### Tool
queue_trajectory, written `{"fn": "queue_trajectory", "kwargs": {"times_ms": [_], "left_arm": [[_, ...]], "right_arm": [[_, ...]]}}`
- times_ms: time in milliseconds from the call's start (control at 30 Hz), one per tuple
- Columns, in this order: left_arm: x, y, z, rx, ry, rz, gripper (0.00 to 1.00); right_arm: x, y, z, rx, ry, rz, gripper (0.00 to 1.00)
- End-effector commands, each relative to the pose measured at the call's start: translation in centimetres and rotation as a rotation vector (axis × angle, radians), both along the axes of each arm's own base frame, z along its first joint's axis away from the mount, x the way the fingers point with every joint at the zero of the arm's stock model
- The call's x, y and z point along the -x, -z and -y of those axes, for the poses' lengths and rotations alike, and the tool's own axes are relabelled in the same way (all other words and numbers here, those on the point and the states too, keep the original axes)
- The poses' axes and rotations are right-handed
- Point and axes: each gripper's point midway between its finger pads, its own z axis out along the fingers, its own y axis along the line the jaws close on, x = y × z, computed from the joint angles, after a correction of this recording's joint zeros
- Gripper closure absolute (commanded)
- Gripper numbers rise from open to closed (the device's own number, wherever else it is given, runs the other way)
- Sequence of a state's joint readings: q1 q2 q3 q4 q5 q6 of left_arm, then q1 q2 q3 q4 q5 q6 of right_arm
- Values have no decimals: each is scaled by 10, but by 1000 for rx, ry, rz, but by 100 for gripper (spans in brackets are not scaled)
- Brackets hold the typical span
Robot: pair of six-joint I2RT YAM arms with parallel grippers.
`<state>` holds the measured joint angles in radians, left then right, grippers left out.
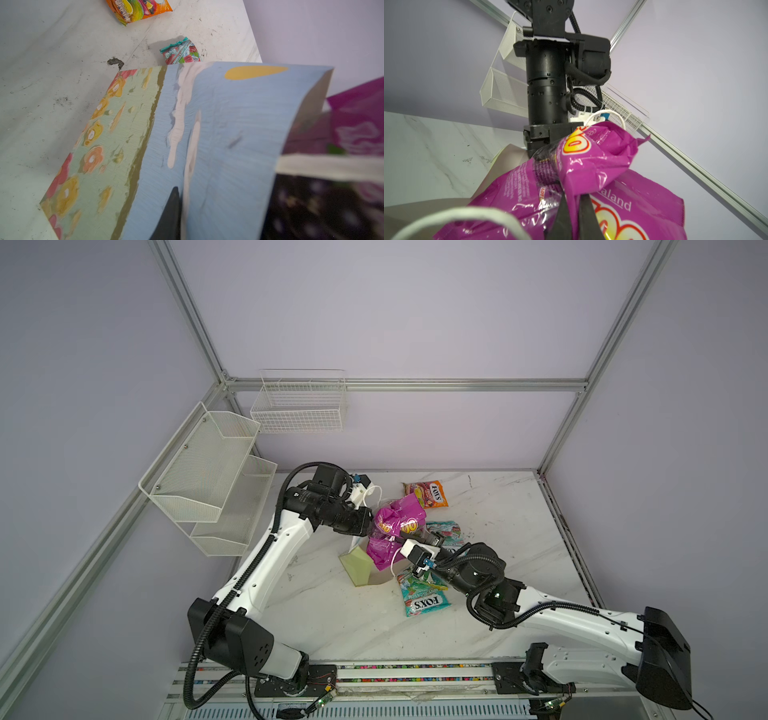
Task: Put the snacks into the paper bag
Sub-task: 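Lower the purple bag into the green bag and open the right gripper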
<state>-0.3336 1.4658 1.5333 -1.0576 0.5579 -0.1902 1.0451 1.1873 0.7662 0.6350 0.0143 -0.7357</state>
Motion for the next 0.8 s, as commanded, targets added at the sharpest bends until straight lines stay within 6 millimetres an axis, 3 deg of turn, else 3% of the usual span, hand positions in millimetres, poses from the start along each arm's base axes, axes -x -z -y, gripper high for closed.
{"fn": "queue_trajectory", "kwargs": {"times_ms": [0,200,267,400,500,767], "left_arm": [[5,-24,4,73,35,65,85],[5,-27,4,78,33,67,84],[5,-25,4,74,33,66,84],[4,-23,1,69,25,63,84],[2,-21,-1,64,14,58,84],[-3,-17,-11,65,-25,44,85]], "right_arm": [[5,-19,6,-11,14,93,100],[7,-23,0,-15,-13,82,100],[7,-23,-3,-15,-20,77,95],[7,-27,-4,-24,-32,68,67],[11,-33,-3,-44,-45,63,53],[18,-52,4,-82,-66,55,51]]}}
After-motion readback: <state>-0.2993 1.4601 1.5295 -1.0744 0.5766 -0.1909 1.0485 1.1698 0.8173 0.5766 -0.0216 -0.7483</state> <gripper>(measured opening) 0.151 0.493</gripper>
